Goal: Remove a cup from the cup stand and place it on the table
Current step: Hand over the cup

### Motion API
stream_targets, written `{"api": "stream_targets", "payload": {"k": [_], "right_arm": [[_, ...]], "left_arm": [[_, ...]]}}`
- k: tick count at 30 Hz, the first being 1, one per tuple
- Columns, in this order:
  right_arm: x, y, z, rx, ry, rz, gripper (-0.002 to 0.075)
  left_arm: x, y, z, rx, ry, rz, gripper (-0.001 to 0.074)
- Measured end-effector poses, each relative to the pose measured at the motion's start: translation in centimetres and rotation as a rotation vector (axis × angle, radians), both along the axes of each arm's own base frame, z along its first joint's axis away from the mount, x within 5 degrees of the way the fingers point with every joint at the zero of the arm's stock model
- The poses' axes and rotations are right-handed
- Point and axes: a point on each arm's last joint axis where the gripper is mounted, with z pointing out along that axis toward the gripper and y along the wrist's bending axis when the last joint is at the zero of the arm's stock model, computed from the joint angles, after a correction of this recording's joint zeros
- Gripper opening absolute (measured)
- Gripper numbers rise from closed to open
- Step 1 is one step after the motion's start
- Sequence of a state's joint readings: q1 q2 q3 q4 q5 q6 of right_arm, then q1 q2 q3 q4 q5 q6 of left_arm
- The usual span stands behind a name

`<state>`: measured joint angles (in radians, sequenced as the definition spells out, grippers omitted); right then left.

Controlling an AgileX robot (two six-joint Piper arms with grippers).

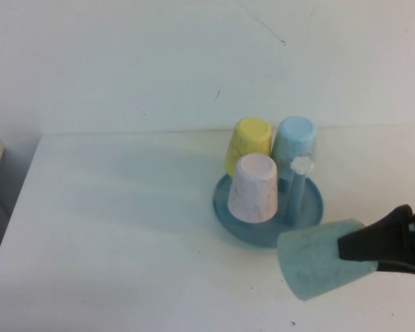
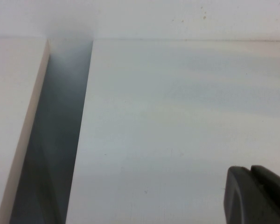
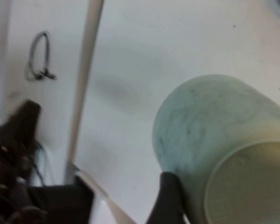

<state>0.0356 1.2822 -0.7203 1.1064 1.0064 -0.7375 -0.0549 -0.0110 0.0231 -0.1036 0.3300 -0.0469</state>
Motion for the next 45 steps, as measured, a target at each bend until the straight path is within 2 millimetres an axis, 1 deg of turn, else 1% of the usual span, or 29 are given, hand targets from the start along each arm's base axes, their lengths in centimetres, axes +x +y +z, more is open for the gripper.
{"api": "stream_targets", "payload": {"k": [3, 7, 9, 13, 17, 20, 23, 28, 31, 32, 33, 34, 37, 38, 40, 41, 45], "right_arm": [[0.8, 0.2, -1.5, 0.148, 0.113, -0.061, 0.0549], [2.5, 0.8, -2.0, 0.384, 0.219, -0.12, 0.0549], [3.7, 0.9, -2.5, 0.479, 0.258, -0.177, 0.0549], [5.6, 0.8, -3.7, 0.536, 0.366, -0.251, 0.0549], [6.0, 0.8, -4.3, 0.57, 0.501, -0.313, 0.0549], [6.3, 0.8, -4.0, 0.602, 0.607, -0.358, 0.0549], [6.9, 0.8, -3.3, 0.628, 0.66, -0.381, 0.0549], [8.2, 0.8, -1.6, 0.648, 0.616, -0.362, 0.0549], [8.6, 0.8, -1.0, 0.652, 0.588, -0.352, 0.0549], [8.6, 0.8, -0.9, 0.652, 0.582, -0.348, 0.0549], [8.6, 0.8, -0.9, 0.651, 0.575, -0.345, 0.0549], [8.7, 0.8, -0.9, 0.649, 0.572, -0.344, 0.0549], [8.7, 0.8, -0.9, 0.642, 0.535, -0.328, 0.0549], [8.7, 0.8, -0.9, 0.638, 0.521, -0.323, 0.0549], [8.7, 0.8, -0.9, 0.633, 0.499, -0.314, 0.0549], [8.7, 0.8, -0.9, 0.631, 0.491, -0.311, 0.0549], [8.7, 0.8, -0.9, 0.622, 0.457, -0.299, 0.0549]], "left_arm": [[0.0, 0.0, 0.0, 0.0, 0.0, 0.0, -0.0003], [0.0, 0.0, 0.0, 0.0, 0.0, 0.0, -0.0003], [0.0, 0.0, 0.0, 0.0, 0.0, 0.0, -0.0003], [0.0, 0.0, 0.0, 0.0, 0.0, 0.0, -0.0003], [0.0, 0.0, 0.0, 0.0, 0.0, 0.0, -0.0003], [0.0, 0.0, 0.0, 0.0, 0.0, 0.0, -0.0003], [0.0, 0.0, 0.0, 0.0, 0.0, 0.0, -0.0003], [0.0, 0.0, 0.0, 0.0, 0.0, 0.0, -0.0003], [0.0, 0.0, 0.0, -0.003, 0.0, 0.001, -0.0003], [0.0, -0.1, 0.1, -0.041, -0.003, 0.004, -0.0003], [0.0, -0.2, 0.1, -0.119, -0.004, 0.011, -0.0003], [0.0, -0.5, 0.3, -0.272, -0.005, 0.023, -0.0003], [0.1, -1.2, 1.0, -0.826, 0.009, 0.061, -0.0003], [0.1, -1.3, 1.3, -0.958, 0.012, 0.068, -0.0003], [0.1, -1.4, 1.6, -1.08, 0.011, 0.073, -0.0003], [0.1, -1.4, 1.7, -1.109, 0.004, 0.075, -0.0003], [0.2, -1.3, 1.8, -1.133, -0.007, 0.077, -0.0003]]}}
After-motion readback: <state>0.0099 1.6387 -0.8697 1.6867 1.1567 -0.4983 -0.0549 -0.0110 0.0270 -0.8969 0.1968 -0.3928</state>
